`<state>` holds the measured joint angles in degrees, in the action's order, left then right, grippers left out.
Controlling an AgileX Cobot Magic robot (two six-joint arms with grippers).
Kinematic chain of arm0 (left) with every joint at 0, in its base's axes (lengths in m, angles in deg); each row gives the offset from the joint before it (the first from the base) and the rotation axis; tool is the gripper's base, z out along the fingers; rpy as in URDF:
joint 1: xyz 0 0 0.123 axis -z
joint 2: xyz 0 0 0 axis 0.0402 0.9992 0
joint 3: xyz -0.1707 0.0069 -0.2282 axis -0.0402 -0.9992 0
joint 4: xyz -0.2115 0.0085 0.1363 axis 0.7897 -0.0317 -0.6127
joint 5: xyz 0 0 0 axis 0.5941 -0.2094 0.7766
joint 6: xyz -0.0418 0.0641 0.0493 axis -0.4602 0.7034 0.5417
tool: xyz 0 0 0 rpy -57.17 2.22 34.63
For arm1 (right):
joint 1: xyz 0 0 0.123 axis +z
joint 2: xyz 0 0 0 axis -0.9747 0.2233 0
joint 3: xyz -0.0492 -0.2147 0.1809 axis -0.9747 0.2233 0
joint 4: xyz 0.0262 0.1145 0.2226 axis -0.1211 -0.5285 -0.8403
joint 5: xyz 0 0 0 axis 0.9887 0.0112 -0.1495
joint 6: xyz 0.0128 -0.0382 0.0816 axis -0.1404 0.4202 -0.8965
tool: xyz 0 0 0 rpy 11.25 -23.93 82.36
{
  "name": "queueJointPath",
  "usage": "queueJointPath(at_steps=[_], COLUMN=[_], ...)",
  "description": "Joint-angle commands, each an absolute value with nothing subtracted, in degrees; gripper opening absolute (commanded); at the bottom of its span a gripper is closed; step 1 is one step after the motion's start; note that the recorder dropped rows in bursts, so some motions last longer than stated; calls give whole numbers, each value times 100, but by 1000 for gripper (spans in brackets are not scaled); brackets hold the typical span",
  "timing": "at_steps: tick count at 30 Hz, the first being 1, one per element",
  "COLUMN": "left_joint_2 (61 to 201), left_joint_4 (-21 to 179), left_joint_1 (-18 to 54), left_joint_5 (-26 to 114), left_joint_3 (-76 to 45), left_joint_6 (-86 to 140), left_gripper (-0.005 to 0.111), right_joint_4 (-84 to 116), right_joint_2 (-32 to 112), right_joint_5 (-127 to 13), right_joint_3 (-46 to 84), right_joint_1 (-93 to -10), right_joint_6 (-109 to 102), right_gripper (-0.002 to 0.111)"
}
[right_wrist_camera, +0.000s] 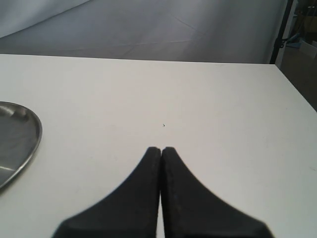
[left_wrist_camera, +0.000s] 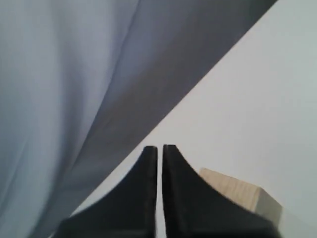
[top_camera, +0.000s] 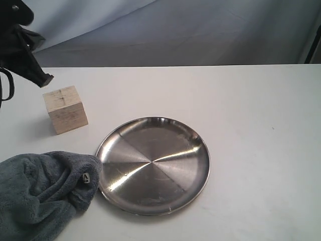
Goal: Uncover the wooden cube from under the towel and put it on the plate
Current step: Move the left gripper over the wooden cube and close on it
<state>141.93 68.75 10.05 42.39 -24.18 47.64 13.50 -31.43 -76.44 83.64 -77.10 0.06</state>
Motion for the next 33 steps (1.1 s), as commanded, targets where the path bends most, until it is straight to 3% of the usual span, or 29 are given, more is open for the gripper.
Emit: queueJointPath(at_steps=[1,9,21,33], left_joint_2=[14306,15263,16834,17037], left_joint_4=[6803,6923,10649,10676], left_joint_1=[566,48,31,31], left_joint_5=[4322,2849,26,386], left_joint_3=[-2113,-1305,400,557], left_joint_6=[4685,5077,8934,8957], left_gripper=[0,0,0,1], right_joint_4=[1347,1347,1347,1347], right_joint_2=[-3162,-3162,-3162,-3162], right_joint_5=[-7595,-7595,-7595,-7595], right_joint_3=[8379,8379,8379,8379], right_joint_1=[-7710,-7710,-7710,-7710], right_joint_6=[23,23,23,23], right_gripper=[0,0,0,0])
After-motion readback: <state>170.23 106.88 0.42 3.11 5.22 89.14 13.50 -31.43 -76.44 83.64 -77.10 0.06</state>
